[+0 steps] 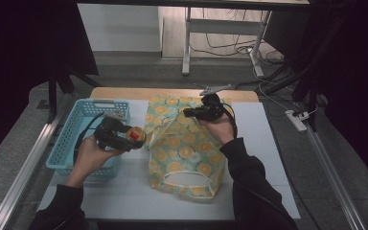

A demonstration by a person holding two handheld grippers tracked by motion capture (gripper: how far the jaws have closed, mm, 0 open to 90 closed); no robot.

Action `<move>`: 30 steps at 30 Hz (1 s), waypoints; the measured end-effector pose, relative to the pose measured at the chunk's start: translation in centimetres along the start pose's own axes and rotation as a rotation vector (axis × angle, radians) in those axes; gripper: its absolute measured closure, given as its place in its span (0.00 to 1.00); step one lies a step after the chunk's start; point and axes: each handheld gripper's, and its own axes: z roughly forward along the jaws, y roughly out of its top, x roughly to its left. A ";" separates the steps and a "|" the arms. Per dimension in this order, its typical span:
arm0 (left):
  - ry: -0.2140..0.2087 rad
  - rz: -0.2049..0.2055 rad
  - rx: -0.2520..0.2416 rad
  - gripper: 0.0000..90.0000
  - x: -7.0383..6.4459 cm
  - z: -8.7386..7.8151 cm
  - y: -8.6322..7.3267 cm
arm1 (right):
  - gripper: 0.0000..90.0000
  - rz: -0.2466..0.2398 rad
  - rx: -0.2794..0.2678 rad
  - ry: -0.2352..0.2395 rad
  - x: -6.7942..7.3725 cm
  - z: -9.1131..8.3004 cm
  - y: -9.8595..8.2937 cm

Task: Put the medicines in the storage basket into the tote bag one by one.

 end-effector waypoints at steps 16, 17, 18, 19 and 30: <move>-0.082 0.109 0.025 0.23 -3.5 4.6 4.0 | 1.00 0.007 -0.008 -0.015 -0.4 -0.2 0.1; -0.087 0.114 0.025 0.23 -3.7 4.9 4.3 | 1.00 0.007 -0.006 -0.017 -0.5 -0.2 0.1; -0.093 0.119 0.026 0.23 -3.8 5.2 4.6 | 1.00 0.007 -0.006 -0.018 -0.5 -0.2 0.2; -0.096 0.126 0.028 0.23 -4.0 5.6 4.9 | 1.00 0.006 -0.008 -0.022 -0.6 -0.2 0.2; -0.111 0.166 0.070 0.23 -5.1 9.6 7.2 | 1.00 0.012 -0.012 -0.031 -1.1 0.0 0.4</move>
